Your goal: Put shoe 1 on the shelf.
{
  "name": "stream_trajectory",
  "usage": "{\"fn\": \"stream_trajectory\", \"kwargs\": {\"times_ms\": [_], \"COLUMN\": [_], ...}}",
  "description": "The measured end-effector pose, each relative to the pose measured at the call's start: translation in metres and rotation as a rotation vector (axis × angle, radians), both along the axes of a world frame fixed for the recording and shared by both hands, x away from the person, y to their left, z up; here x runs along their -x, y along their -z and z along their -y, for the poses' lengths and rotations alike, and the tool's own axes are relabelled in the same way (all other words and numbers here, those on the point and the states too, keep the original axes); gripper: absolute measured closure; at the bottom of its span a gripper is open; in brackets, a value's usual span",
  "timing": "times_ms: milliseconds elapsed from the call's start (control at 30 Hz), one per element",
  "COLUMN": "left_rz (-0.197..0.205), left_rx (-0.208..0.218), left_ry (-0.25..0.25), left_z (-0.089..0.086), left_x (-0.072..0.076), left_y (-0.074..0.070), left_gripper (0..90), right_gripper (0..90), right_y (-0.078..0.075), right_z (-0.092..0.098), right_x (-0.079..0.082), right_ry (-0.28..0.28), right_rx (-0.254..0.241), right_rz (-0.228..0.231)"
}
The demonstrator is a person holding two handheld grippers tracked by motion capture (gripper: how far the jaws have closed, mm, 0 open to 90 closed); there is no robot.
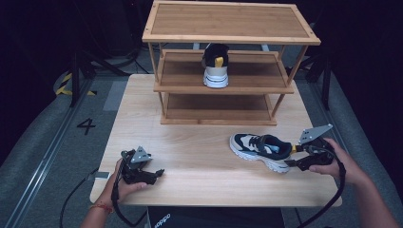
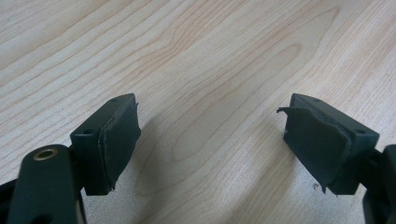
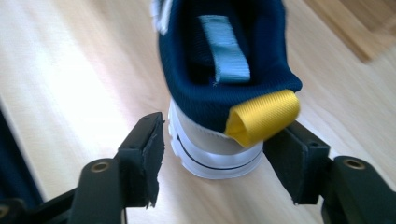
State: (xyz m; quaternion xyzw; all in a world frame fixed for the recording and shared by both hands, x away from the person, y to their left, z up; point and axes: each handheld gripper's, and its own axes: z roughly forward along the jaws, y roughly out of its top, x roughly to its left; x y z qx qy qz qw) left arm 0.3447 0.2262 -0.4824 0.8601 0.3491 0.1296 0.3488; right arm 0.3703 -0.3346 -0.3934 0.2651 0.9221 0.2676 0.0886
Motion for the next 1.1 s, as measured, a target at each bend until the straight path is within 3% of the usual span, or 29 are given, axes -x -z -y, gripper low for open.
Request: {"fn": "stream_trajectory", "kwargs": {"times_ms": [133,333,567,800,967,1100], "left_rz": [0.000,0.000,0.012,0.011,0.001,0.000], "left_rx": [0.000,0.000,-0.018,-0.017,-0.009,-0.012], "left_ry": [0.000,0.000,0.009,0.009,0.006,0.009], "left_z": [0.000,0.000,-0.001,0.000,0.000,0.000], "left_x": [0.000,0.000,-0.001,-0.001,-0.001,-0.001], "left_y": [0.000,0.000,-0.001,-0.001,0.000,-0.001], "left_gripper": [18.4,18.3,18.0,18.0,17.7,17.6], "right_gripper": [42.3,43.9,43.9,42.4,40.7,39.5], "right_y": [-0.001,0.001,-0.001,-0.010,-0.024,-0.032], "right_z": [-0.013,-0.037,-0.066,-0.063,-0.056,-0.061], "right_x": [0.014,0.025,0.034,0.032,0.030,0.024], "right_ry": [-0.065,-0.120,-0.231,-0.228,-0.216,-0.244], "right_rx": [-0.022,-0.063,-0.042,-0.017,-0.026,-0.015], "right_rz": [0.022,0.040,0.063,0.080,0.128,0.155]}}
